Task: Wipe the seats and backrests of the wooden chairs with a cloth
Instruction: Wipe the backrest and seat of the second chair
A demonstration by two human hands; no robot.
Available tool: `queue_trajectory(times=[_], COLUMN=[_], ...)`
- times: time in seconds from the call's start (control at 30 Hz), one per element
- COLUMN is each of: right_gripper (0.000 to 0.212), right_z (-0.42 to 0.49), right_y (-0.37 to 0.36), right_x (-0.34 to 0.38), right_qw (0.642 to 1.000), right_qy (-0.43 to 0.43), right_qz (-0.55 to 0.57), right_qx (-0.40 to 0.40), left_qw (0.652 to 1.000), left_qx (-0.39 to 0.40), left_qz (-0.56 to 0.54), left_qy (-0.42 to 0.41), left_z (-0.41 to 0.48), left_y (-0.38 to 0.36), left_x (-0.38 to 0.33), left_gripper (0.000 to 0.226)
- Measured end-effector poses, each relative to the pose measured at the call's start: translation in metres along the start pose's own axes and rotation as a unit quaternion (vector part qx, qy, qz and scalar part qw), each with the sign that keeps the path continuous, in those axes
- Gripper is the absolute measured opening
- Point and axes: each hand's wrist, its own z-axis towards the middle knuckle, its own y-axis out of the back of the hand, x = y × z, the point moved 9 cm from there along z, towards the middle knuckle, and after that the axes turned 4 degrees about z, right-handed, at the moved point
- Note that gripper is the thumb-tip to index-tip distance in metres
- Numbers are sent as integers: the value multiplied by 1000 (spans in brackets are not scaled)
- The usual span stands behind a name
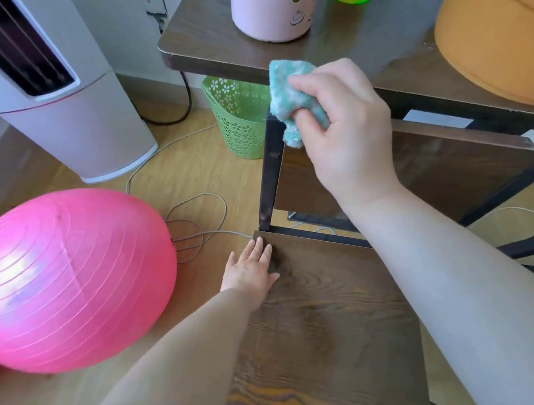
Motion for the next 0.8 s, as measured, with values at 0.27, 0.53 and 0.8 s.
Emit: queue_trajectory(times=[0.27, 0.53, 0.8], right_gripper=[23, 16, 17], right_z=[-18, -22, -20], right_y=[-20, -22, -27], right_x=[1, 3, 9], right_qw=[999, 998, 996], right_qy=[21, -9, -19], right_qz=[-38, -66, -80], right_qx=[25, 10, 24], left_qw=[1000, 999, 999], left_qx=[-14, -8, -12], left_qz=[6, 13, 26], left_qy=[-18, -36, -46], left_z=[0, 1, -1], left_y=[-5, -7, -8], left_x=[3, 7, 8], left_gripper=[66, 67, 68])
